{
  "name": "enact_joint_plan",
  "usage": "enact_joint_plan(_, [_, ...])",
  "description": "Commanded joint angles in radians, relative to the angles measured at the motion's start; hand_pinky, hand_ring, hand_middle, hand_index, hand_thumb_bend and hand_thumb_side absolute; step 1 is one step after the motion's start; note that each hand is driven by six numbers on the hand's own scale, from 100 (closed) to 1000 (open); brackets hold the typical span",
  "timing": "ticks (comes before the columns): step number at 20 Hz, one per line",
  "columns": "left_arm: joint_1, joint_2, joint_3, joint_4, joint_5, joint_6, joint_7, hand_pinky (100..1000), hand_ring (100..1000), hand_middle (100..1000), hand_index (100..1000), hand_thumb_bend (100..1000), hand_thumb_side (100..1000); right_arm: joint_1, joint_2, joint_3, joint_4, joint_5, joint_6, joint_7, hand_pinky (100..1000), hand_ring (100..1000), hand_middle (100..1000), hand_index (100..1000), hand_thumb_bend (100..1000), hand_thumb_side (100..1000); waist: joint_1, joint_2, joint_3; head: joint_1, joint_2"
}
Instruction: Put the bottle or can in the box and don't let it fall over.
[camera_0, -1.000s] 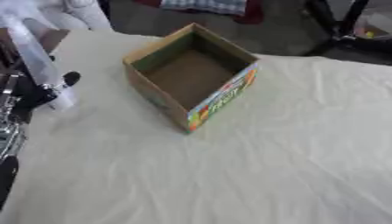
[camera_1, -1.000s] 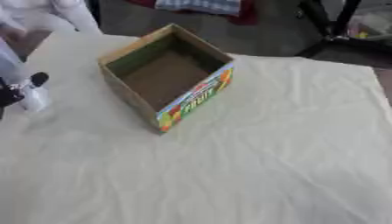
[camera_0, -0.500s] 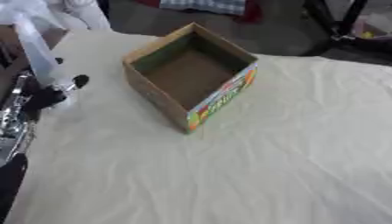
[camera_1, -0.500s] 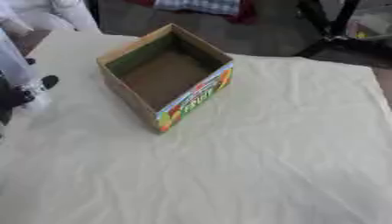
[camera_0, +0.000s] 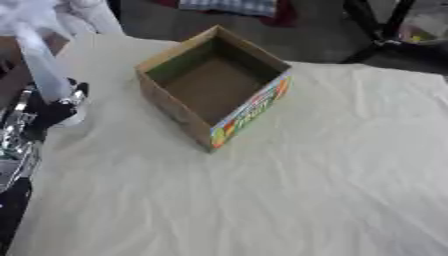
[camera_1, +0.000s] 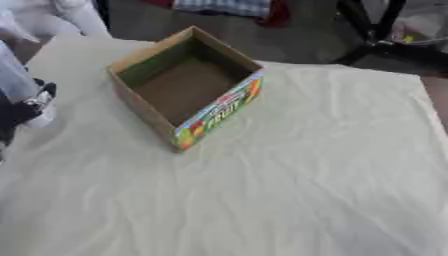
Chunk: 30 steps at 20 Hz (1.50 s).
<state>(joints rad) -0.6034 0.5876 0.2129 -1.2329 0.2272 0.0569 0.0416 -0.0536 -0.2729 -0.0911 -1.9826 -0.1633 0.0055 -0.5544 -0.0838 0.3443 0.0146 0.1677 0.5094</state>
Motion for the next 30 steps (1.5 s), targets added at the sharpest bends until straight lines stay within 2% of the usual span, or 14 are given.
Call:
enact_joint_plan(1, [-0.015, 0.015, 0.0, -0.001, -0.012, 0.001, 0.027, 1000, 1000, 912, 421, 217, 100, -0.001, -0.009, -0.004, -0.017, 0.003, 0.001, 0.0, 916, 968, 1000, 920, 100, 470, 0.003, -0.017, -0.002, -0.021, 0.009])
enact_joint_plan(7, [-0.02, 0.013, -0.004, 0.005, -0.003, -0.02, 0.027, 1000, 1000, 801, 308, 205, 100, 0.0, -0.007, -0.003, -0.017, 0.003, 0.001, 0.001, 917, 968, 1000, 919, 100, 470, 0.001, -0.018, -0.002, -0.037, 0.015])
enact_joint_plan(8, [-0.02, 0.014, -0.005, 0.005, 0.001, -0.024, 0.016, 1000, 1000, 776, 279, 179, 100, 0.0, -0.007, -0.004, -0.017, 0.003, 0.001, 0.002, 917, 968, 1000, 919, 100, 470, 0.002, -0.019, -0.002, -0.041, 0.013])
enact_joint_plan(13, [-0.024, 0.025, 0.002, 0.0, 0.023, -0.03, -0.016, 1000, 1000, 738, 234, 127, 100, 0.002, -0.01, -0.007, -0.017, 0.002, 0.001, 0.001, 918, 967, 1000, 919, 100, 470, 0.004, -0.024, -0.003, -0.067, 0.011])
enact_joint_plan(16, [-0.03, 0.036, 0.004, -0.02, 0.03, -0.033, -0.016, 1000, 1000, 731, 216, 133, 100, 0.004, -0.012, -0.009, -0.017, -0.001, 0.0, -0.001, 918, 966, 1000, 919, 100, 470, 0.008, -0.028, -0.003, -0.069, 0.015])
enact_joint_plan(20, [-0.041, 0.044, -0.001, -0.047, 0.054, -0.016, -0.014, 1000, 982, 681, 138, 115, 100, 0.006, -0.016, -0.01, -0.017, -0.003, 0.004, -0.002, 918, 965, 1000, 919, 100, 470, 0.013, -0.033, -0.003, -0.076, 0.024])
enact_joint_plan(30, [-0.076, 0.058, -0.017, -0.117, 0.078, 0.045, -0.024, 1000, 938, 637, 128, 100, 100, 0.013, -0.029, -0.013, -0.017, -0.009, -0.004, -0.003, 918, 965, 1000, 920, 100, 470, 0.018, -0.046, -0.002, -0.076, 0.028])
